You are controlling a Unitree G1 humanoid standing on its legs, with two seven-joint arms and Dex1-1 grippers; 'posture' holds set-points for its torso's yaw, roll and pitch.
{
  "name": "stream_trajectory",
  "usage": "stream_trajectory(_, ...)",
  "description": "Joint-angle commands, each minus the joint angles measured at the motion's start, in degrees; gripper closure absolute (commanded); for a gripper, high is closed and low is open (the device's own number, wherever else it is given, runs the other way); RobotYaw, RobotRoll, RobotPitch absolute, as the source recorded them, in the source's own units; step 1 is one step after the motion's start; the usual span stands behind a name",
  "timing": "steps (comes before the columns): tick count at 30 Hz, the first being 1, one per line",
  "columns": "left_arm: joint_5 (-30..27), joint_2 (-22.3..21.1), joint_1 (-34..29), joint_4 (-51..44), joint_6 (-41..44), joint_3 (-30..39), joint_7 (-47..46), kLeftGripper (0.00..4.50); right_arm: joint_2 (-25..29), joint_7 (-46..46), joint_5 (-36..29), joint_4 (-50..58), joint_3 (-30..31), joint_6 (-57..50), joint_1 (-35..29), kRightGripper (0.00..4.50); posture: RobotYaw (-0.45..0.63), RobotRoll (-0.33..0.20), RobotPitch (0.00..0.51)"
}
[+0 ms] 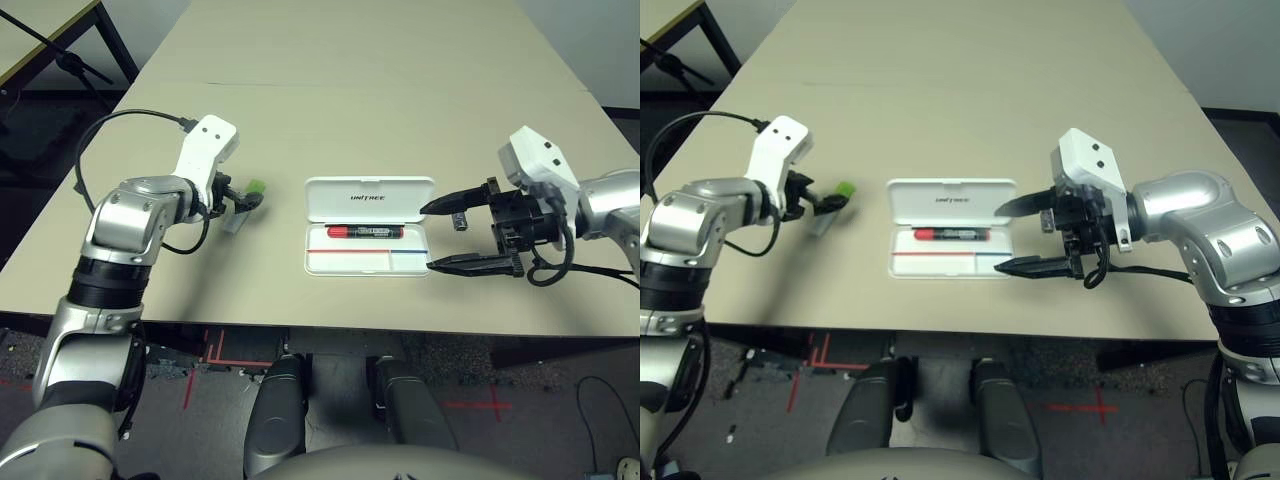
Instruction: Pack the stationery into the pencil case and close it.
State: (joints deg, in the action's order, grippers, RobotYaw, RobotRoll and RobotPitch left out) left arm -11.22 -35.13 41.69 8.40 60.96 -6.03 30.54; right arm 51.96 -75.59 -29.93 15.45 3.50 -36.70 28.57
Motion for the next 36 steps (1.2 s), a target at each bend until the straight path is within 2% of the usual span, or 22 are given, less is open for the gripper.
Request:
stream_trajectory(1, 2.04, 0.54, 0.81, 3.65, 0.03, -1.69, -0.90, 0.00, 0.32, 0.60, 0.40, 0.76, 0.47, 0.46, -0.49, 0.02, 0.05, 0.000, 0.155)
stream_trajectory(7, 3.63, 1.09, 0.60, 7.72, -1.50, -2.74, -1.07, 0.00, 0.36, 1.09, 0.65, 0.90, 0.66, 0.62, -0.68, 0.02, 0.04, 0.000, 0.155)
stream_trajectory(15, 4.31, 0.64, -0.57, 7.62, -0.41, -3.30, -0.08, 0.00, 0.04, 1.30, 1.27, 0.40, 1.15, 1.22, -0.39, 0.02, 0.04, 0.000, 0.156)
stream_trajectory(18, 4.39, 0.55, -0.96, 7.15, 0.28, -3.43, 0.30, 0.62, -0.16, 1.42, 1.39, 0.24, 1.36, 1.44, -0.14, 0.00, 0.04, 0.000, 0.159)
stream_trajectory(25, 4.33, -1.04, -1.88, 4.50, 2.10, -4.28, 2.22, 3.27, -0.49, 1.51, 1.70, -0.21, 1.78, 1.78, 0.34, 0.00, 0.05, 0.000, 0.161)
stream_trajectory(26, 4.23, -2.17, -2.29, 3.26, 2.23, -4.73, 3.11, 3.41, -0.63, 1.54, 1.78, -0.38, 1.92, 1.84, 0.55, 0.00, 0.05, 0.000, 0.161)
stream_trajectory(32, 3.56, -8.80, -6.25, -4.52, -0.19, -6.44, 8.47, 3.41, -1.02, 1.46, 2.15, -0.85, 2.34, 2.23, 0.99, 0.00, 0.05, 0.000, 0.162)
stream_trajectory(36, 1.08, -15.33, -13.02, -12.34, -9.36, -5.11, 17.01, 3.41, -1.25, 1.38, 2.61, -1.49, 2.94, 2.51, 1.42, 0.00, 0.06, 0.000, 0.162)
